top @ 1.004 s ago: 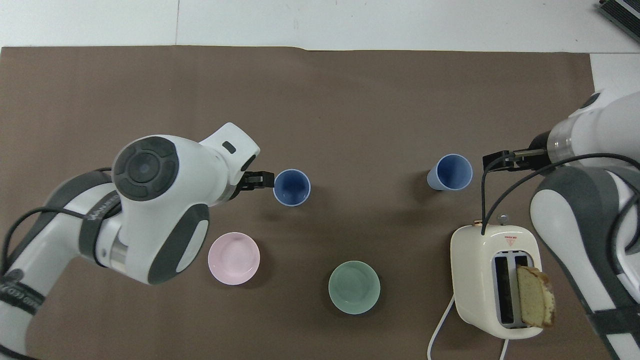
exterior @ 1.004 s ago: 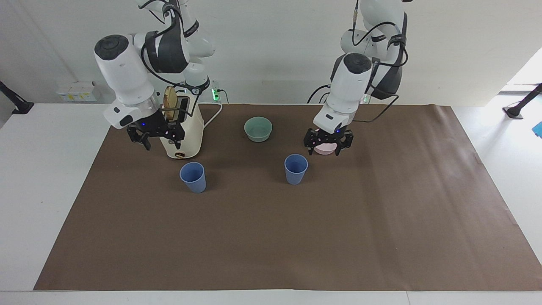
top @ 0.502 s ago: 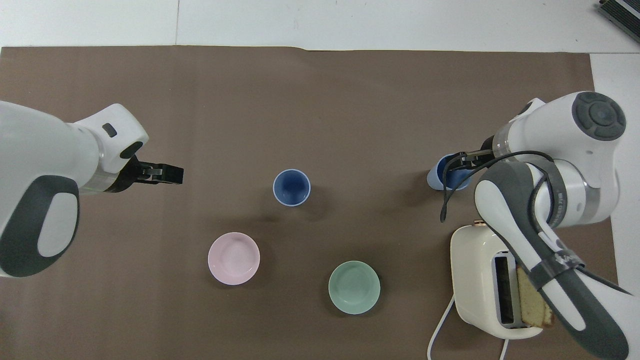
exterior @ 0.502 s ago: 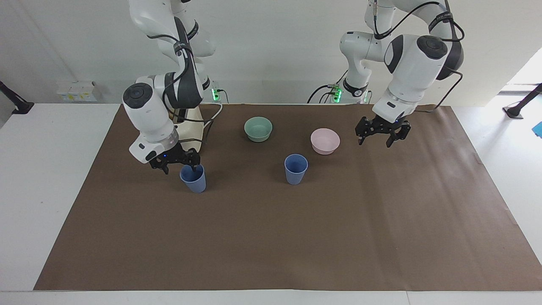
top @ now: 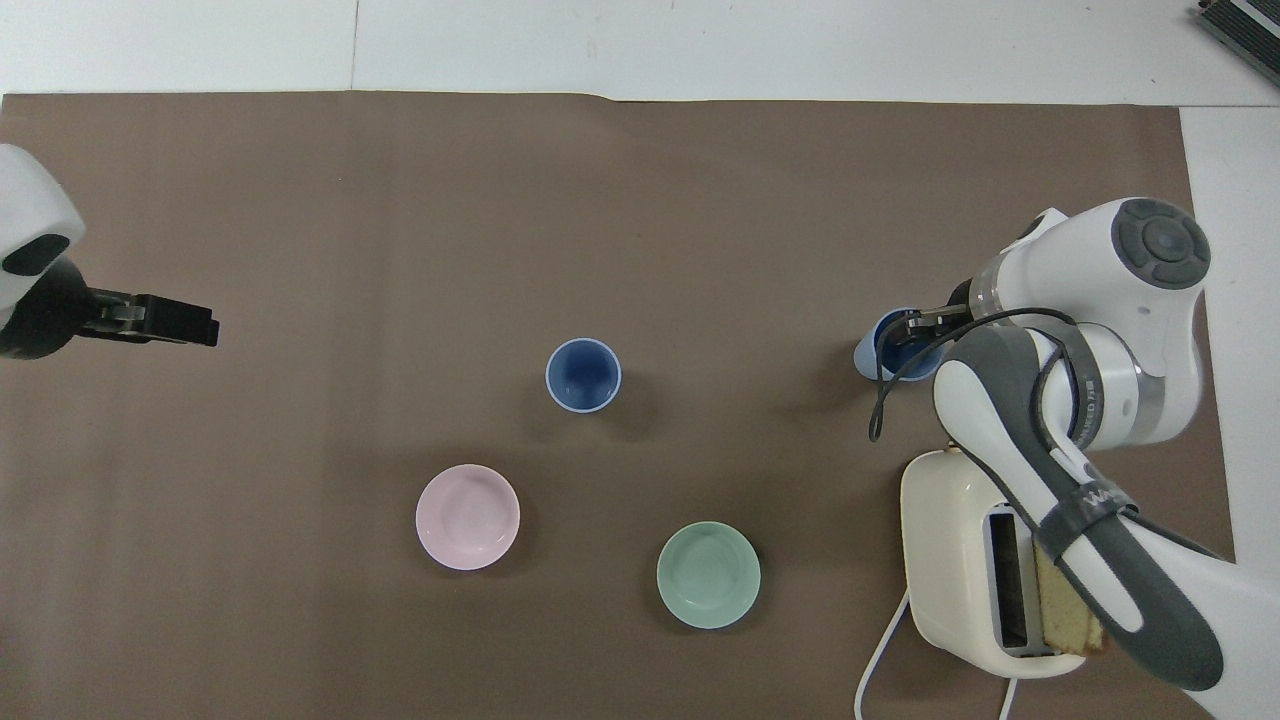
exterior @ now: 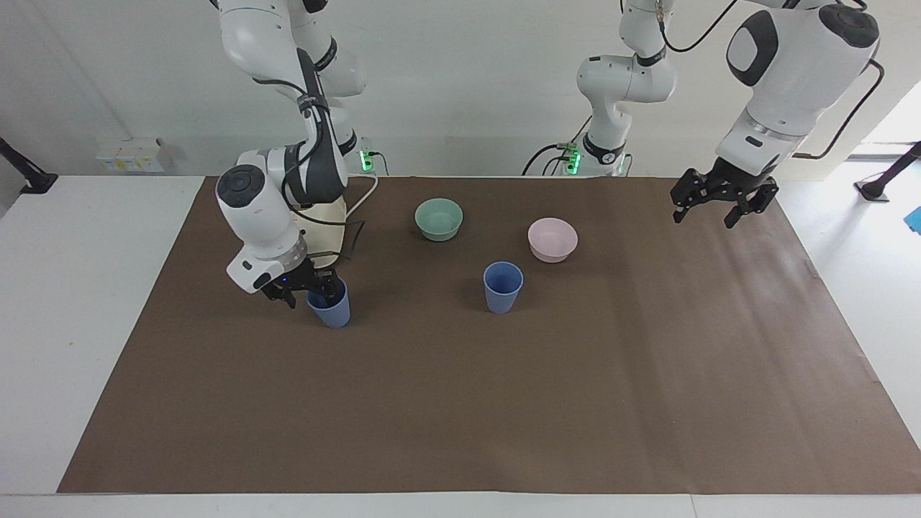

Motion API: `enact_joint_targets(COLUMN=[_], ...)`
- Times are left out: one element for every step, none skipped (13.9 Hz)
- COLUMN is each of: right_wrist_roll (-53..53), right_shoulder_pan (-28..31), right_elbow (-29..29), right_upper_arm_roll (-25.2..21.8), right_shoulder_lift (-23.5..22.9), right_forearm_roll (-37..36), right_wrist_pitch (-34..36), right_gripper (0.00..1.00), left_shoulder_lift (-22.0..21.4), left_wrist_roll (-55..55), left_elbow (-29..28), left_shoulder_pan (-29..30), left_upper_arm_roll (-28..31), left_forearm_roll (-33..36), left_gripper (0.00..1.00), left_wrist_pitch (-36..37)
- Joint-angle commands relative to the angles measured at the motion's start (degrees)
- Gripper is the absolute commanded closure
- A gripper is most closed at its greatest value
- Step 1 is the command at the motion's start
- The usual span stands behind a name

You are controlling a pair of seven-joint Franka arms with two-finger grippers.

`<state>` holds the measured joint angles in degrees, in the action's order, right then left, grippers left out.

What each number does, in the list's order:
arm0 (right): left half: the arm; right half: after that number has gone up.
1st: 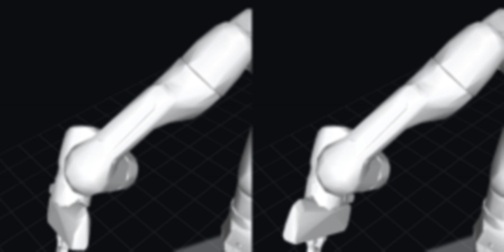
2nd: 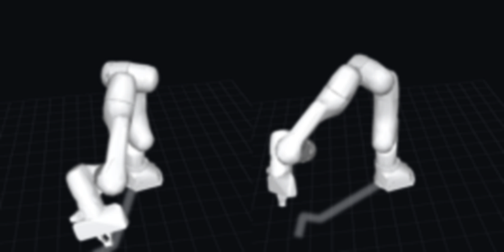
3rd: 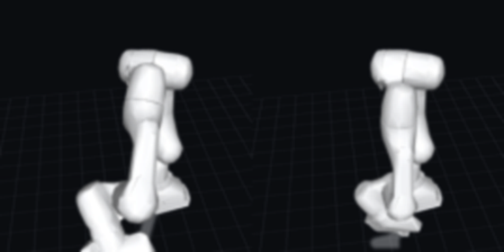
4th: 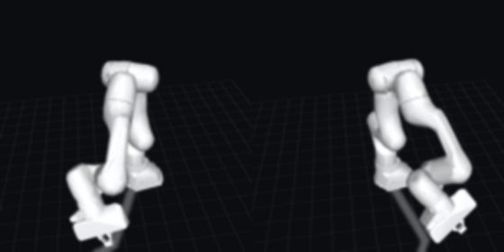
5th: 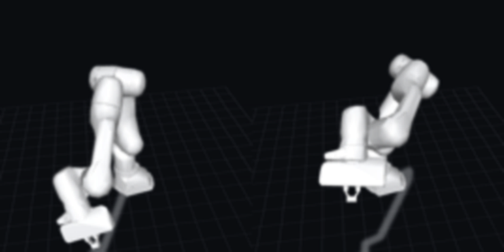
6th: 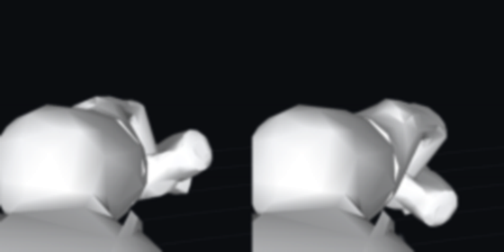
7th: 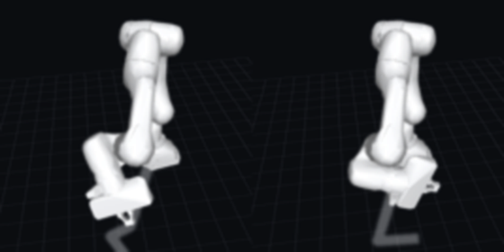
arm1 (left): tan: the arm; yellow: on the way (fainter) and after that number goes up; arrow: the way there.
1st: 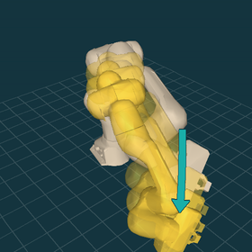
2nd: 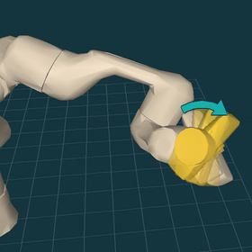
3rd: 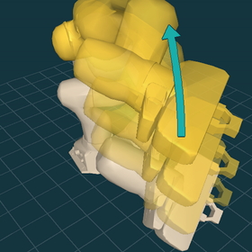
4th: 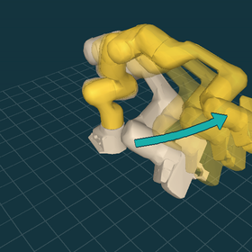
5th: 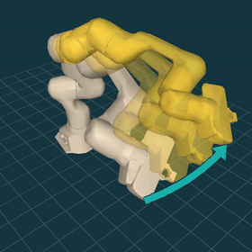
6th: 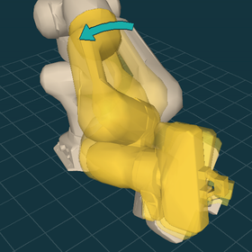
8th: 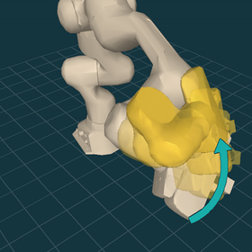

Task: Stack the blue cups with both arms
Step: 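Retract the left gripper while the right gripper reaches the other blue cup, then grasp the second blue cup with the right gripper and lift it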

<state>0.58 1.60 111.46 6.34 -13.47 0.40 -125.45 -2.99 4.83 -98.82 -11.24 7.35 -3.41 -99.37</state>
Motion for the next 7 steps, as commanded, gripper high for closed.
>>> enact_joint_targets(right_wrist_roll=[-2.24, -2.16, -2.42, -2.51, -2.43, -2.25, -2.08], right_shoulder_pan=[0.16, 0.07, 0.07, 0.07, 0.07, -0.10, -1.24], right_elbow=[-0.54, -0.63, -0.81, -1.16, -1.86, -2.99, -4.92], right_upper_arm_roll=[0.34, 0.34, 0.43, 0.43, 0.52, 0.69, 0.87], right_shoulder_lift=[-0.59, -0.59, -0.68, -0.77, -0.77, -0.68, -0.68], right_forearm_roll=[0.21, 0.21, 0.21, 0.21, 0.21, 0.30, 0.39], right_wrist_pitch=[-0.50, -0.49, -0.41, -0.14, 0.21, 1.25, 3.00], right_gripper=[1.00, 1.00, 1.00, 1.00, 1.00, 1.00, 1.00], left_shoulder_lift=[1.15, 1.15, 1.23, 1.50, 2.11, 2.46, 2.55], left_wrist_roll=[3.86, 4.74, 5.01, 4.93, 4.93, 4.93, 4.93], left_elbow=[4.50, 4.95, 5.47, 6.00, 7.05, 8.19, 8.46], left_shoulder_pan=[2.18, 2.36, 2.45, 2.45, 2.45, 2.45, 2.45], left_upper_arm_roll=[-0.76, -0.67, -0.67, -0.58, -0.58, -0.58, -0.58], left_forearm_roll=[1.73, 1.91, 2.00, 2.00, 2.18, 3.13, 3.75], left_gripper=[0.00, 0.00, 0.00, 0.00, 0.00, 0.00, 0.00], left_wrist_pitch=[3.83, 4.36, 4.97, 5.59, 6.37, 7.43, 8.13])
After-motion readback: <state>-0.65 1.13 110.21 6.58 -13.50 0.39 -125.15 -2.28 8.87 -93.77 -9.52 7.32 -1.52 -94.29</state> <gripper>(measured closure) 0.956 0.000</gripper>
